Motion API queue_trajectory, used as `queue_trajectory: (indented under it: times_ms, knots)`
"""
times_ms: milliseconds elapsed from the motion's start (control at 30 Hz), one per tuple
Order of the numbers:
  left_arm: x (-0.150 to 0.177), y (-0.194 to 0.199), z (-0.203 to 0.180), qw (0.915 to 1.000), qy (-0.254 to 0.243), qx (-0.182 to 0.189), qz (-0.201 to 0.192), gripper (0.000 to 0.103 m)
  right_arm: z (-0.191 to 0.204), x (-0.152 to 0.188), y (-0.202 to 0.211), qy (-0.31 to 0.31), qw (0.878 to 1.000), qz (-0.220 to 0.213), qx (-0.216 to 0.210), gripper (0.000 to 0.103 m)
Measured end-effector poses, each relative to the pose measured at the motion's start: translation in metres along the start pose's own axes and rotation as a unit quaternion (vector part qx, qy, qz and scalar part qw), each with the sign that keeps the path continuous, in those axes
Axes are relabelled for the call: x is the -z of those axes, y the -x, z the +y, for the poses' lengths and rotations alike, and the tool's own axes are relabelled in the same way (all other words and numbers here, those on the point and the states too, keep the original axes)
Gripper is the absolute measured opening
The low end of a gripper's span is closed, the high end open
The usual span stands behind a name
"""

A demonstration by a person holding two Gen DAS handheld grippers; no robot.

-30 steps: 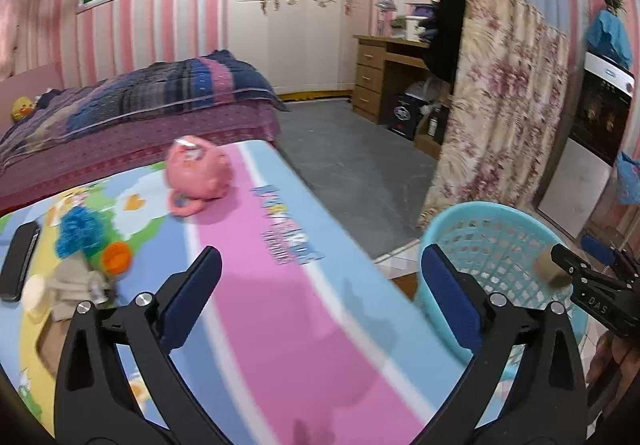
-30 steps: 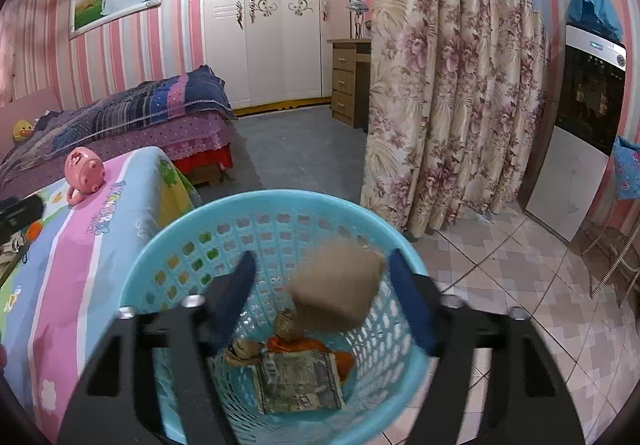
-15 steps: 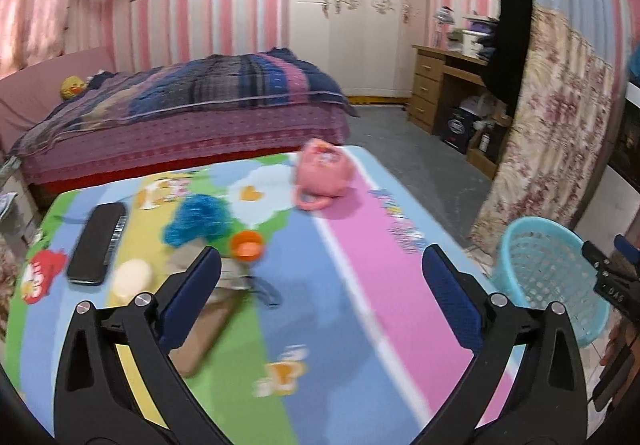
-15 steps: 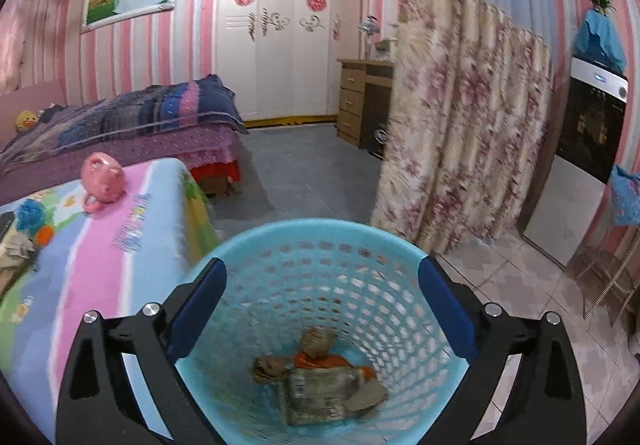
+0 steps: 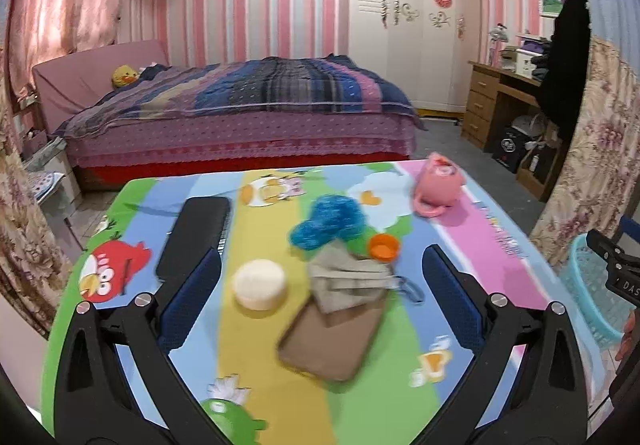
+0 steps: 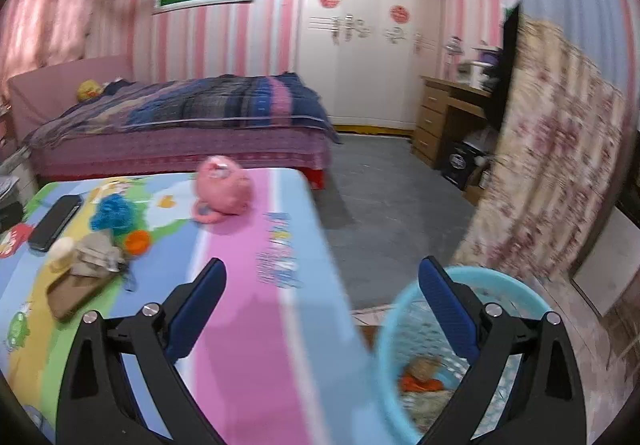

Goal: Collect trash
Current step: 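Move both tools back over the table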

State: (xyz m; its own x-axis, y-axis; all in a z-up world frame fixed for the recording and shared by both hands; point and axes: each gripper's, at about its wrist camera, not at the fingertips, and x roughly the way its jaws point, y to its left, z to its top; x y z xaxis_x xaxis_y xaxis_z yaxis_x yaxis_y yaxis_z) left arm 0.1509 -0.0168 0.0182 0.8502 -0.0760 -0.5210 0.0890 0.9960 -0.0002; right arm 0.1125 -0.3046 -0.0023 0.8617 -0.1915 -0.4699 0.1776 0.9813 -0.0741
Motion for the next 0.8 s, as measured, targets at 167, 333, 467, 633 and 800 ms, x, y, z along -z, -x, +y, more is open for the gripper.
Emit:
queue_trajectory:
  times_ms: [167,333,467,633,800]
  knots:
    - [0.001,-0.008,0.028,0.9997,0.014,-0.017,0.006,0.097,0.048,-0.009,-0.008,0.024,0.999,-0.002,-0.032,0.095]
    - [0.003,-0.018,0.055,0.9988,0.038,-0.028,0.013,0.097,0.080,-0.012,-0.019,0.026,0.998,0.003,-0.058,0.095]
    - [0.006,-0.028,0.076,0.9976,0.054,-0.037,0.022,0.097,0.094,-0.009,-0.028,0.025,0.997,0.009,-0.067,0.095]
    - [0.012,-0.045,0.098,0.9946,0.083,-0.045,0.044,0.097,0.097,0.003,-0.041,0.025,0.997,0.027,-0.068,0.095]
    - [0.020,-0.060,0.107,0.9931,0.083,-0.055,0.061,0.097,0.091,0.008,-0.047,0.027,0.997,0.034,-0.059,0.095]
